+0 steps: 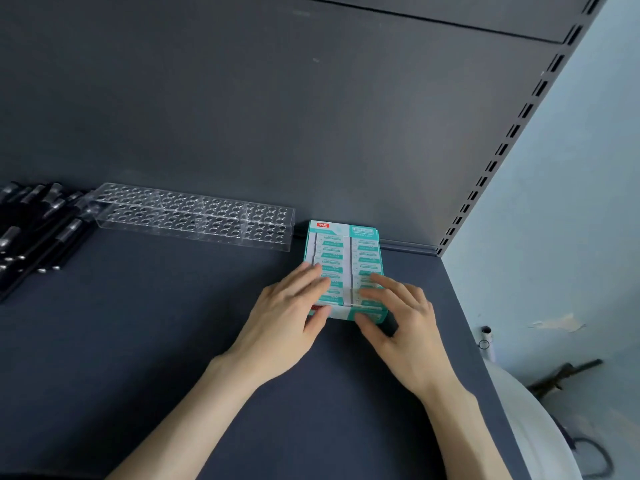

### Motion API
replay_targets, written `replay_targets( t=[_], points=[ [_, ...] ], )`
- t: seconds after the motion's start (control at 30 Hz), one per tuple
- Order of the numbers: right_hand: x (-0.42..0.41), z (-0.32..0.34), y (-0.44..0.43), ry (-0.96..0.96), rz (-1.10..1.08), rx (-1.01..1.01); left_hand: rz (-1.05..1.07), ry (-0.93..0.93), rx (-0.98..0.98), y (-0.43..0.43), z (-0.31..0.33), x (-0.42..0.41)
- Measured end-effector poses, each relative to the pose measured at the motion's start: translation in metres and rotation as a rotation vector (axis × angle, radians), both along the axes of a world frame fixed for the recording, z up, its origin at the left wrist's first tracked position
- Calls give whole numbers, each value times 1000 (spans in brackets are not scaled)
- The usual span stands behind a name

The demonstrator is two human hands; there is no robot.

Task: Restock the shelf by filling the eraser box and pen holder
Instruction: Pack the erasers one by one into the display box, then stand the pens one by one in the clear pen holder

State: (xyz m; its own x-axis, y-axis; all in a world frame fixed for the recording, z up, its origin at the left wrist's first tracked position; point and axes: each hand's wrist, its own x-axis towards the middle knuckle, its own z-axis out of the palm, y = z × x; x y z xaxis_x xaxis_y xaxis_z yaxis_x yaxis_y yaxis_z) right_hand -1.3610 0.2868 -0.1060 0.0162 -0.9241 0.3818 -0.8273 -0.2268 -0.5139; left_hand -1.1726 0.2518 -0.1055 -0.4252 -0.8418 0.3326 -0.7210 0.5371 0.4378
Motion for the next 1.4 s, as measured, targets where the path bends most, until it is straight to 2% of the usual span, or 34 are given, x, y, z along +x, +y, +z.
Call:
replay_targets(
  t=[0.1, 0.37, 0.6, 0.87, 1.27, 1.4],
  points=[
    [3, 7, 0, -9, -3, -1, 32, 55, 41, 3, 12, 7],
    [61, 50, -4, -90, 2, -27, 169, 254, -32, 15, 46, 70],
    [173, 62, 6, -107, 80, -126, 276, 289, -51, 46, 55, 178],
    [319, 42, 26, -205, 95, -43, 350, 269, -8, 77, 34, 319],
    [428, 49, -41, -207, 107, 25, 468, 351, 47, 1, 29, 413],
    [441, 40, -75, -195, 67, 35, 513, 290, 107, -40, 24, 417]
  ],
)
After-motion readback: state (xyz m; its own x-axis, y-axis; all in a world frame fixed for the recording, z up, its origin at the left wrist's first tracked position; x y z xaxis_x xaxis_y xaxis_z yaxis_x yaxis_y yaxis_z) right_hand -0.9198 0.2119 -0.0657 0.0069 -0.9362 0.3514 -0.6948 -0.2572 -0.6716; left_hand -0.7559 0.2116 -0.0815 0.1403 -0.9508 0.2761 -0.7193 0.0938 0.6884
